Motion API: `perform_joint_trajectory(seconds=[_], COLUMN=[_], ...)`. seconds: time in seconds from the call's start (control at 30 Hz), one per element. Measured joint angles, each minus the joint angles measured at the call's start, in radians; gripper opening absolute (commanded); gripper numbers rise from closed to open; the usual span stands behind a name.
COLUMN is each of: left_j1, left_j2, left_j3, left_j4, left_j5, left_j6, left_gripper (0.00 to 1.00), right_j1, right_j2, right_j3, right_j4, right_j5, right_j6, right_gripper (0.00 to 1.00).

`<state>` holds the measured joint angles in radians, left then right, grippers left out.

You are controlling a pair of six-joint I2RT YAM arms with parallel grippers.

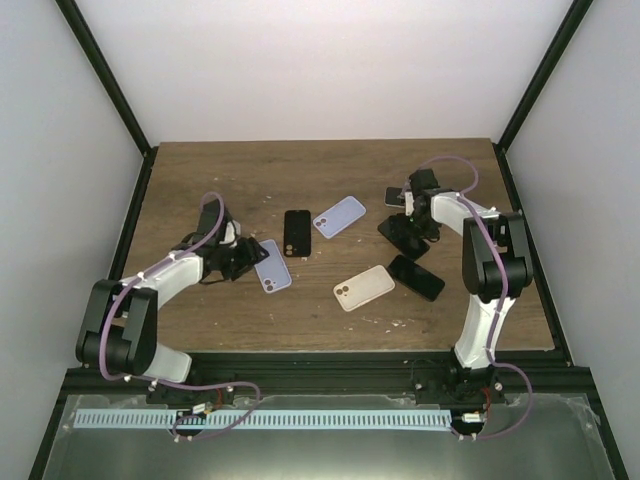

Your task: Put the phone into the phone case

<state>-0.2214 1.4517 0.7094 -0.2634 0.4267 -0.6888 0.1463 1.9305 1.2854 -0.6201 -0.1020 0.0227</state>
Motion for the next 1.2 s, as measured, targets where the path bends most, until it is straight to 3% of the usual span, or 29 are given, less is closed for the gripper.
perform_joint_trajectory(seconds=[0.13,0.3,0.5,0.8,1.1,1.2], left_j1=[0.005,0.006,0.007,0.007,-0.016,-0.033], left_j2=[-0.017,-0.016,0.032,0.080,0.117,0.130], left_j3=[0.000,-0.006,-0.018,-0.018,-0.011,-0.005], left_j4=[0.001,0.016,0.045,0.069,0.130,0.144], left_j5=[-0.044,-0.098,-0.111,-0.108,-0.087,-0.082], left_j6=[-0.001,-0.007,-0.006,0.005,0.012,0.012], left_gripper=[0.64,0.64,0.64,0.63,0.55,0.54], right_j1=[0.032,0.048,0.063,0.063,0.064,0.064], right_j2=[0.000,0.000,0.002,0.018,0.034,0.037], right_j3=[0.000,0.002,0.002,0.013,0.037,0.040], right_j4=[0.002,0.001,-0.018,-0.030,-0.027,-0.022], right_j5=[0.044,0.062,0.058,0.059,0.055,0.046], right_j6=[-0.004,-0.023,-0.103,-0.191,-0.210,-0.210], right_gripper=[0.88,0.98,1.00,0.95,0.92,0.86])
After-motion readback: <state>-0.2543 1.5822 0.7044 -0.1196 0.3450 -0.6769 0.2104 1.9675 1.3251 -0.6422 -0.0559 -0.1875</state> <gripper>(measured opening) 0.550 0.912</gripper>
